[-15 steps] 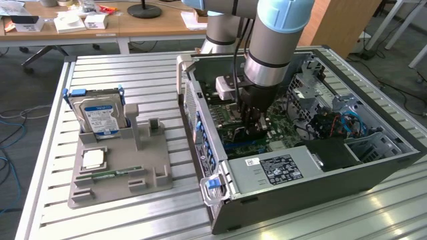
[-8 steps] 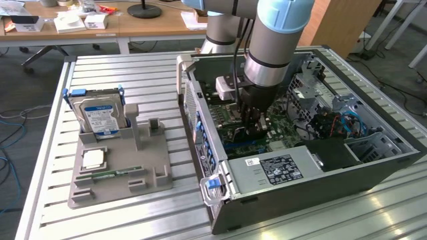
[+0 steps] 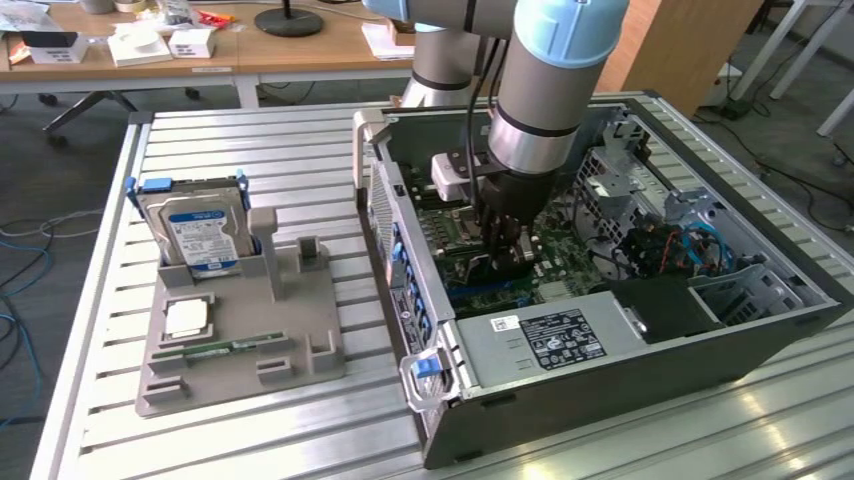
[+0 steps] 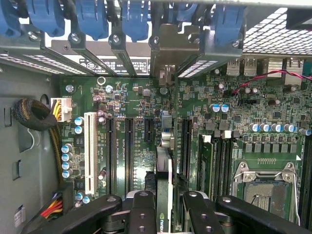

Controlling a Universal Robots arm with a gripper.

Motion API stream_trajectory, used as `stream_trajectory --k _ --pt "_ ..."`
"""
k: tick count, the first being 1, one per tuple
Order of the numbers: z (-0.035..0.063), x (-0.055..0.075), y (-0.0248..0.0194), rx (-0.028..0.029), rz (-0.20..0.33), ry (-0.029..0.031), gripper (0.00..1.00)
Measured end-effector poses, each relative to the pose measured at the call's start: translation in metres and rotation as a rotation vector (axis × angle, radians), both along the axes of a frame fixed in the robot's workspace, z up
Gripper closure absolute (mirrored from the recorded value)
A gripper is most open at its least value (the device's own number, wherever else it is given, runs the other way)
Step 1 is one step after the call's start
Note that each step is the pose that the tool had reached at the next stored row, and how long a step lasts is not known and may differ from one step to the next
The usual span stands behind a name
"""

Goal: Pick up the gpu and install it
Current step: 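Insert the gpu into the slot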

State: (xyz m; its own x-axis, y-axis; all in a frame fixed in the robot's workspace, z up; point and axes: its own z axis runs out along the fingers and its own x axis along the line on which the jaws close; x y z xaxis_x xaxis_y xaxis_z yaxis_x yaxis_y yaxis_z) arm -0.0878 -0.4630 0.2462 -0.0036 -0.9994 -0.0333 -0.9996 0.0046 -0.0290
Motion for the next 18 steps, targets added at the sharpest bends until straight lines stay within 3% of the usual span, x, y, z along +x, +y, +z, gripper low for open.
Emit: stream_trajectory --k 18 --pt "-0.0024 0.0001 0.0000 0.0002 0.000 -0.0003 0.73"
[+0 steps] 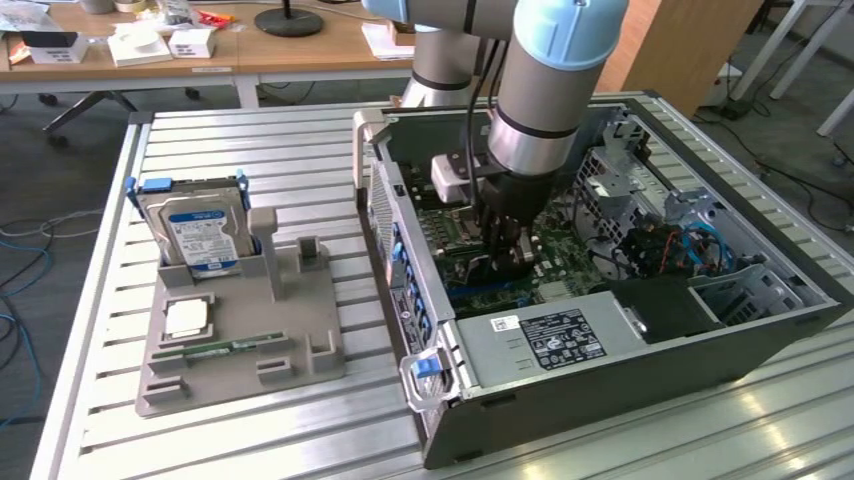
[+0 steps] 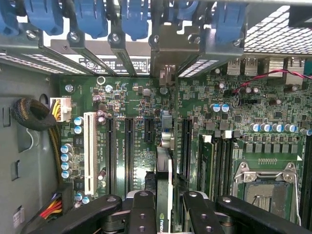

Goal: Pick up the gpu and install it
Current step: 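Insert the gpu into the slot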

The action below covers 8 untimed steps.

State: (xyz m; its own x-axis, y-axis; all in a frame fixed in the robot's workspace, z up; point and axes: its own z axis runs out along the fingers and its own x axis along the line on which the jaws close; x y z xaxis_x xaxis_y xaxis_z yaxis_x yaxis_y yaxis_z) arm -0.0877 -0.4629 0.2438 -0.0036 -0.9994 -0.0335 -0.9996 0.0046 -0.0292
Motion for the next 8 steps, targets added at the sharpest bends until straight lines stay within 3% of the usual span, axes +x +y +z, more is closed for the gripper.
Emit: stream_trajectory --k 8 --pt "-0.0019 -0.0001 0.0000 0.0001 0.000 0.0003 0.73"
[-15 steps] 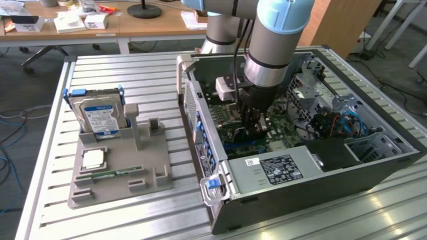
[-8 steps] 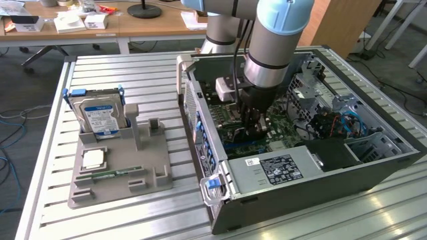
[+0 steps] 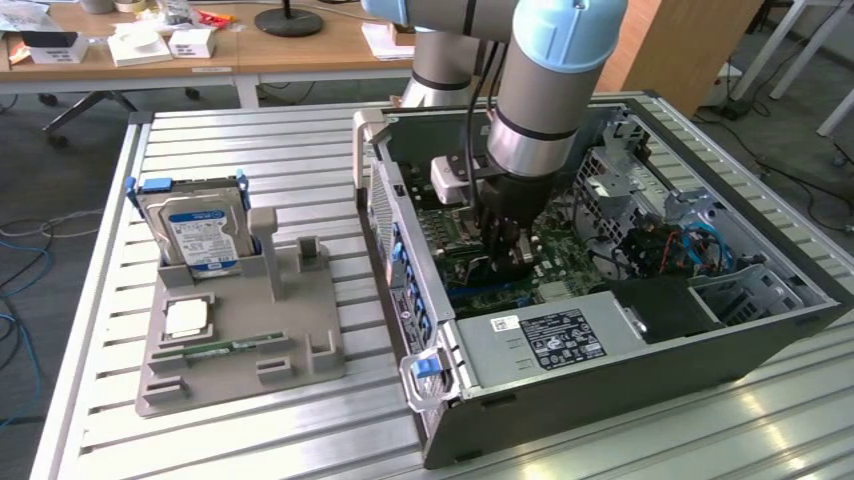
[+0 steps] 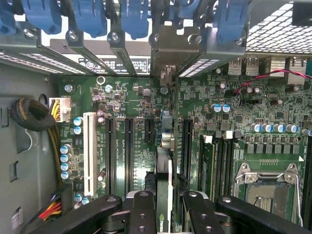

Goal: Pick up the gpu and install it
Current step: 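Insert the gpu into the slot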

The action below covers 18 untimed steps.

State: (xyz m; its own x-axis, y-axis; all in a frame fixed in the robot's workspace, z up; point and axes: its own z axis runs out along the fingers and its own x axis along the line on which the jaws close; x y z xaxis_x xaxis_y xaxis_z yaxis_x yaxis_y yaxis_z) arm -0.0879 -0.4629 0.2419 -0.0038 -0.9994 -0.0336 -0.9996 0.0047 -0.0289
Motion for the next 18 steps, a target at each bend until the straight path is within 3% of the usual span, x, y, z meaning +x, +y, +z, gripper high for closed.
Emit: stream_trajectory --k 18 --pt "-0.0025 0.0001 0.0000 -0.0001 0.000 -0.0001 0.73"
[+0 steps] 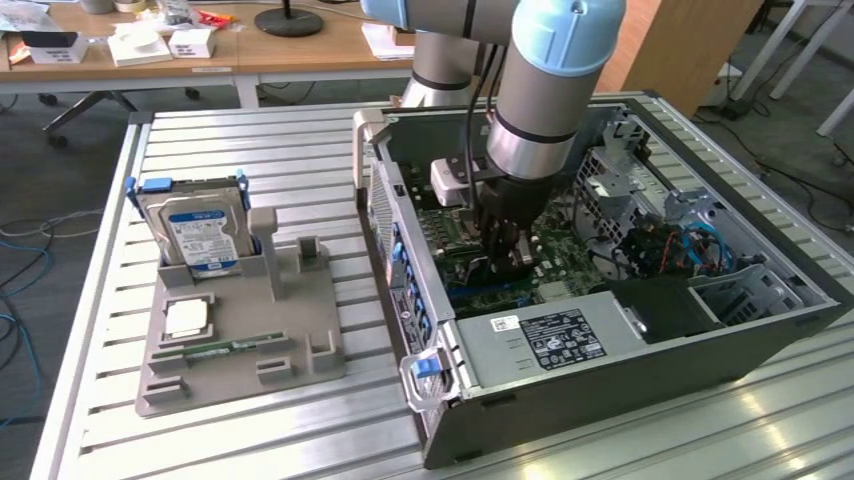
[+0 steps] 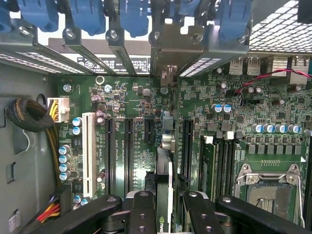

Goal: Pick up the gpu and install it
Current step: 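Insert the gpu into the slot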

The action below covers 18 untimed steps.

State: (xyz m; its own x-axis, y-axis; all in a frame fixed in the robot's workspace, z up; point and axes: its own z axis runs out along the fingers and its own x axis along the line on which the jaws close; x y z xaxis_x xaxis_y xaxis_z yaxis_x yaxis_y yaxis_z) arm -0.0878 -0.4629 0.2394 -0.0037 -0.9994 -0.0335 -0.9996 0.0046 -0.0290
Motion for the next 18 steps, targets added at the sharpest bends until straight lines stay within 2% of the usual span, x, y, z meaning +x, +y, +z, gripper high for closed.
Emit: stream_trajectory --k 18 --pt "-0.0001 -0.0023 0.0000 0.0002 0.000 0.0001 0.73"
